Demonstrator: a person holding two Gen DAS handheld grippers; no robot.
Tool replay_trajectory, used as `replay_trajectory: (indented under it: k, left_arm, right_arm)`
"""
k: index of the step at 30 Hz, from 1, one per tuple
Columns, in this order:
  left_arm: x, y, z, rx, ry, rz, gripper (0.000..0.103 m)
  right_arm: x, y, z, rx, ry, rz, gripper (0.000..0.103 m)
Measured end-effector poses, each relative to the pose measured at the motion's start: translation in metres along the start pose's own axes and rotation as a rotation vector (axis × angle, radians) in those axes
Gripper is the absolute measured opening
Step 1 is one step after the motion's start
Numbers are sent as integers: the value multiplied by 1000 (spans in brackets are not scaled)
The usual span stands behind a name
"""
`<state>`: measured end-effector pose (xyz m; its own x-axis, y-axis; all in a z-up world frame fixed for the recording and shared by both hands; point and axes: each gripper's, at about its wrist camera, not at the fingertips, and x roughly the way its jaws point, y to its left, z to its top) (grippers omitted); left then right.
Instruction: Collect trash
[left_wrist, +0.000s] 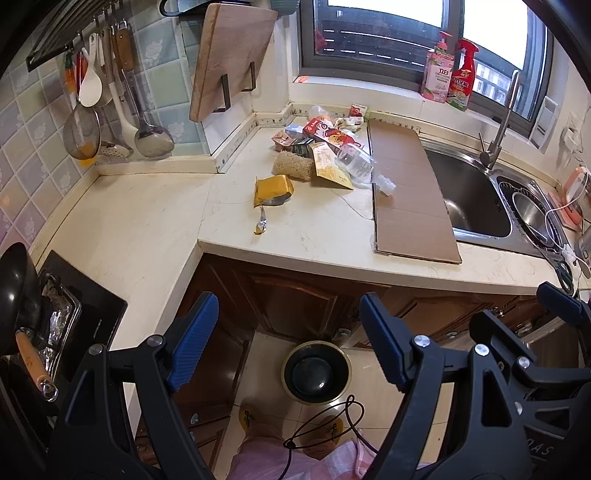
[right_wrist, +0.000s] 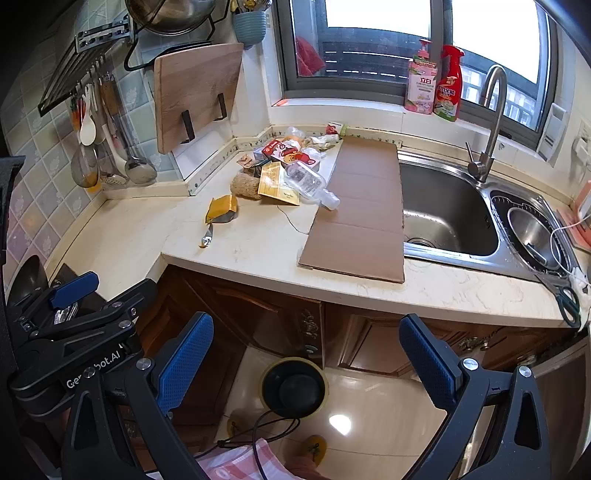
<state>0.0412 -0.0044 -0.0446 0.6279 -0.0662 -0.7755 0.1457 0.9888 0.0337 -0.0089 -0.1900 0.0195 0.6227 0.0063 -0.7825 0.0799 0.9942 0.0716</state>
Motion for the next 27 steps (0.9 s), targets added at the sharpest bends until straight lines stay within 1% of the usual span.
replay_trajectory:
  k: [11,17,23,27]
  left_arm:
    - [-7,-1,10,-15,18,18,77]
    - [-8,4,15,-23,22,35,77]
    - [-3,15,23,-35,39,8,77]
    - [4,21,31,-26,68,-15,77]
  right_arm:
    - [-1,-7,6,-15,1,45,102]
    - [4,-3,12,-30,0,69,102]
    - [9,4,21,-41,-2,92,102]
    - [16,10,30,-48,0,97,102]
